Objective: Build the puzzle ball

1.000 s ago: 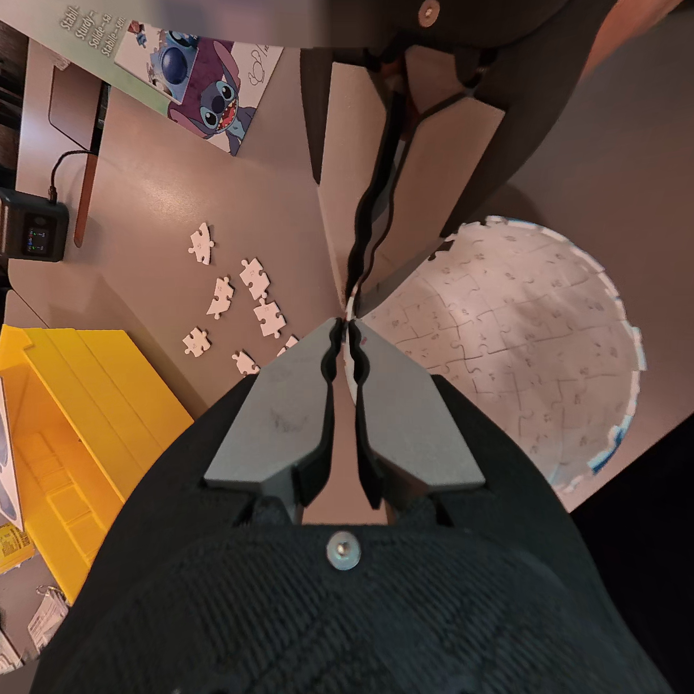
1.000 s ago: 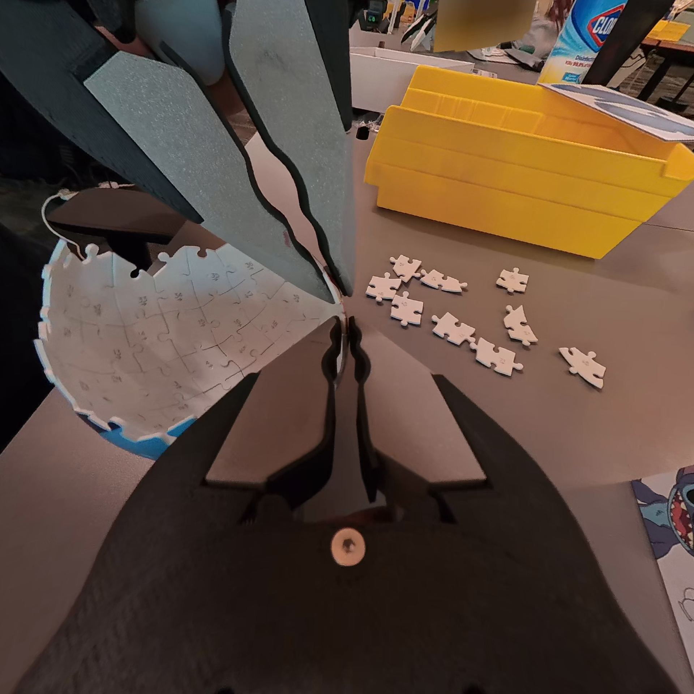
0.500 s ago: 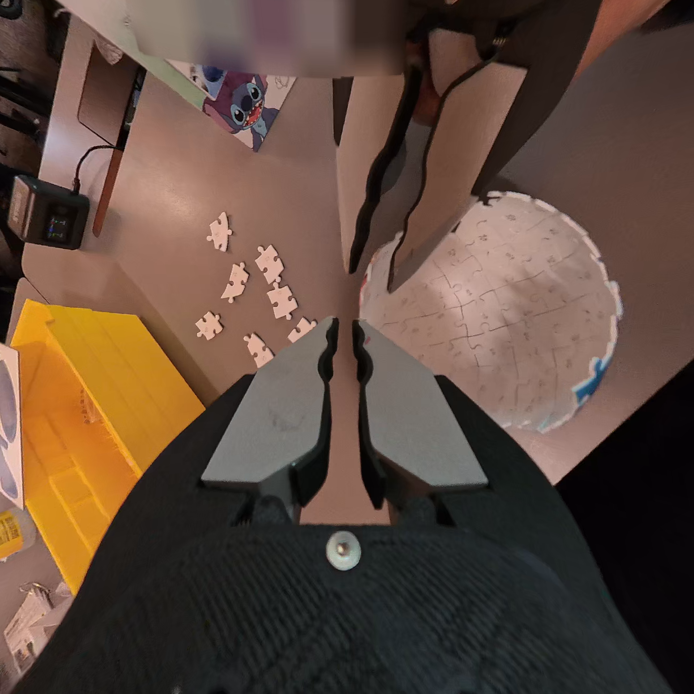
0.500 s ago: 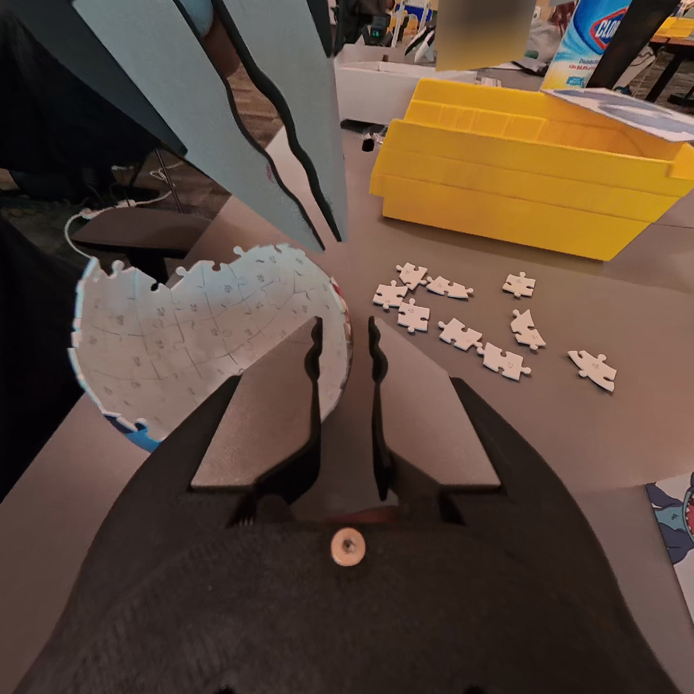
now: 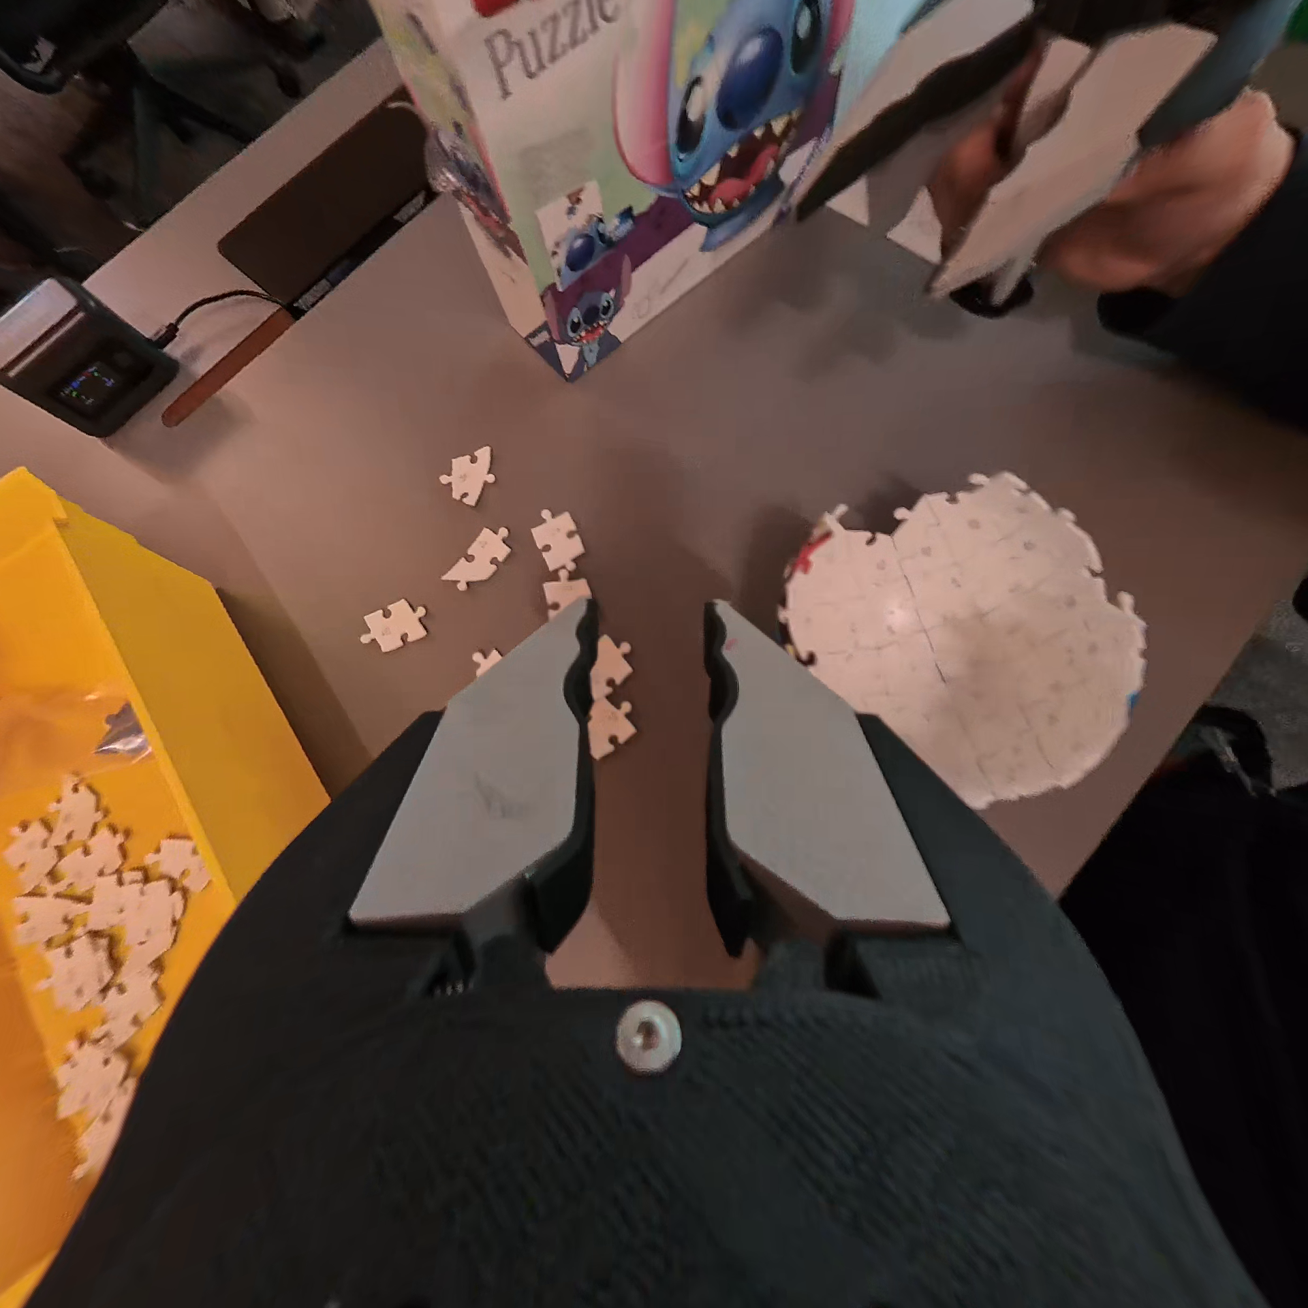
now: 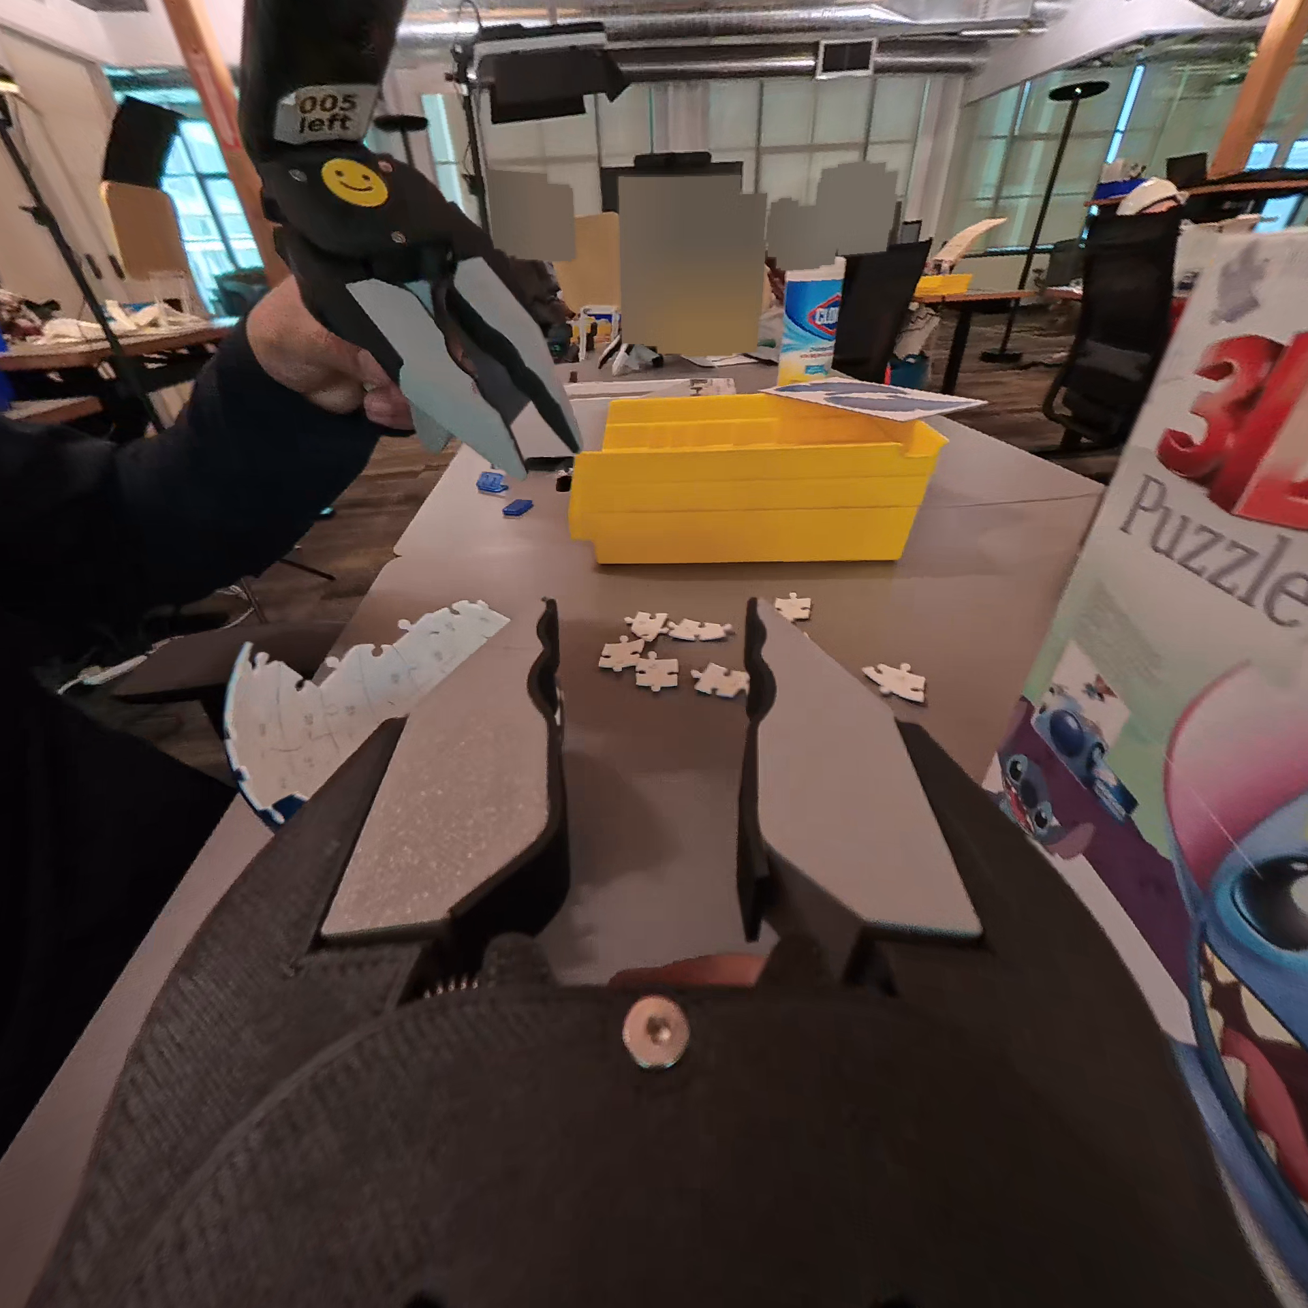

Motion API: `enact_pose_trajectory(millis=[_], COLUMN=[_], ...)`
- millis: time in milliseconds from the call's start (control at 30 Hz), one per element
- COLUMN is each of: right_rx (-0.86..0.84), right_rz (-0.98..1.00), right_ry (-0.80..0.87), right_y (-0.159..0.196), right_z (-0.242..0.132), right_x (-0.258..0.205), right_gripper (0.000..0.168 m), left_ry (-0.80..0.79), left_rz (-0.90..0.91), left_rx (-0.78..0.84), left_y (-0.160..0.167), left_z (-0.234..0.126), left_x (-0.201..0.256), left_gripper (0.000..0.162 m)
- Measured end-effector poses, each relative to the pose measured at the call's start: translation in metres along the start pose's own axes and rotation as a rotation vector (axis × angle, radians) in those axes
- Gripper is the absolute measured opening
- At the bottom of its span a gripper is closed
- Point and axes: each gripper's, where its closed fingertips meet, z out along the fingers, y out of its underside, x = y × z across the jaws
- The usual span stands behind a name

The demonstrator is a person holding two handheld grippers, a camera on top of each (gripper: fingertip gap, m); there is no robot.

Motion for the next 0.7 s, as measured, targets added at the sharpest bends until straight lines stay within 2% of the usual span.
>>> enact_pose_trajectory(millis=[33, 200, 467, 533, 600, 700], right_rx=[-0.014, -0.118, -0.192, -0.233, -0.289, -0.378], right_rz=[-0.006, -0.053, 0.010, 0.003, 0.001, -0.003], right_ry=[0.028, 0.218, 0.379, 0.423, 0.461, 0.488], right_y=[0.003, 0.024, 0.040, 0.046, 0.056, 0.072], right_z=[-0.001, -0.007, -0.014, -0.013, -0.010, -0.004], right_x=[0.004, 0.032, 0.056, 0.063, 0.069, 0.074], right_gripper=[0.050, 0.050, 0.049, 0.046, 0.044, 0.046], left_ry=[0.011, 0.108, 0.267, 0.251, 0.216, 0.062], left_rz=[-0.022, -0.096, -0.142, -0.132, -0.115, -0.057], left_rx=[0.020, 0.083, 0.202, 0.245, 0.216, 0.172], left_y=[0.000, 0.001, -0.015, -0.012, -0.004, 0.008], left_z=[0.005, 0.038, 0.081, 0.089, 0.096, 0.100], left_x=[-0.007, -0.026, -0.037, -0.040, -0.043, -0.059], left_gripper=[0.031, 0.039, 0.046, 0.044, 0.043, 0.043])
